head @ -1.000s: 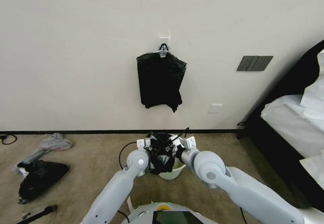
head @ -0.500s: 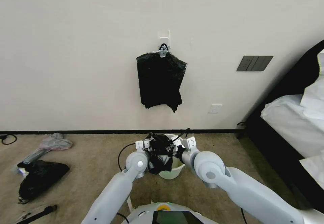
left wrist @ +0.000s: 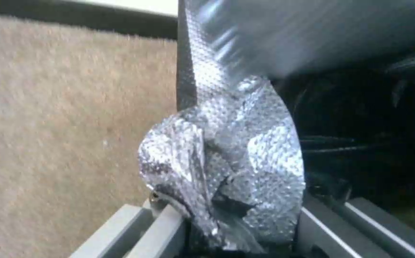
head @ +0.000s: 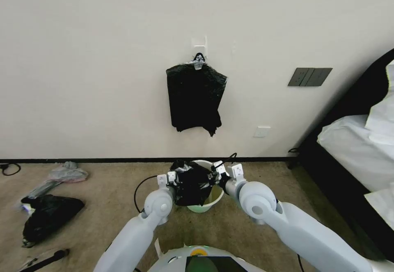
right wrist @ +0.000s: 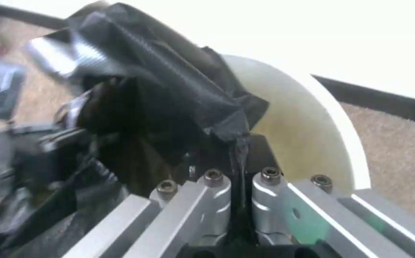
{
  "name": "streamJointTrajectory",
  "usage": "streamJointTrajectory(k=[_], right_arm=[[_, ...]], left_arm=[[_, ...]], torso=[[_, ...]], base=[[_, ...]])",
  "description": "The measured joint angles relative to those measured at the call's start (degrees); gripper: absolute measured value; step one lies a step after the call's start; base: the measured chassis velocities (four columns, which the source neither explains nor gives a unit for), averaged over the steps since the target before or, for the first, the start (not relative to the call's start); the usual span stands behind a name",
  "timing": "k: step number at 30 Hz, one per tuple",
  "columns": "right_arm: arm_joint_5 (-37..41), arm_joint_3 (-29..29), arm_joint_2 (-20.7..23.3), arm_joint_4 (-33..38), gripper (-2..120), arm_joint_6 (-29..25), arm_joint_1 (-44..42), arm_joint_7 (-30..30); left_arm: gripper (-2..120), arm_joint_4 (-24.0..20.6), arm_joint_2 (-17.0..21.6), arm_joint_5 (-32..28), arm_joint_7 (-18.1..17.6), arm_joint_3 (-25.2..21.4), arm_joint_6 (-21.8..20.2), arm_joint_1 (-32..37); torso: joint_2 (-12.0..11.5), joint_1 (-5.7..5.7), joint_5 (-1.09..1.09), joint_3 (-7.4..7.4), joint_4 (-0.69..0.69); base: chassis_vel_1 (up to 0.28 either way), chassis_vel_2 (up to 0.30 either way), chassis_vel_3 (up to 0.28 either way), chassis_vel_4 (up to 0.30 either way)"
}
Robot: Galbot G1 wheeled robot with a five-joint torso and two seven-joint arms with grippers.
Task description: Place a trash bag onto the trash bin.
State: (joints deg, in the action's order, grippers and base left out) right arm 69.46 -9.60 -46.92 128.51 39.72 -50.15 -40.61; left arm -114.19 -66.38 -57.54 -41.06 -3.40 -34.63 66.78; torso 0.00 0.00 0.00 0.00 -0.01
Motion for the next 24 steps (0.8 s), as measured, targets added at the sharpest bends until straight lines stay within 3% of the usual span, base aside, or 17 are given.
streamJointTrajectory(k=[8,11,24], right_arm=[[-2.22,2.78,0.00,-2.72,0,-1.40,0.84,3.49],[-2.84,3.73,0.11,-4.47,0,-1.95,0.96,4.37],[-0.83,8.10,3.77,-8.33,0,-1.94,-0.93,4.36]], left_arm=[[1,-4.65,2.86,6.34,5.64,-0.72,0.31,3.64],[1,-6.60,4.04,10.37,9.42,-1.06,1.58,5.29],[1,-9.99,6.22,16.13,16.30,-2.97,5.27,9.76]], torso=[[0.00,0.00,0.00,0.00,0.01],[0.00,0.00,0.00,0.00,0.01],[0.00,0.00,0.01,0.00,0.02]], base=[[0.000,0.000,0.000,0.000],[0.000,0.000,0.000,0.000],[0.000,0.000,0.000,0.000]])
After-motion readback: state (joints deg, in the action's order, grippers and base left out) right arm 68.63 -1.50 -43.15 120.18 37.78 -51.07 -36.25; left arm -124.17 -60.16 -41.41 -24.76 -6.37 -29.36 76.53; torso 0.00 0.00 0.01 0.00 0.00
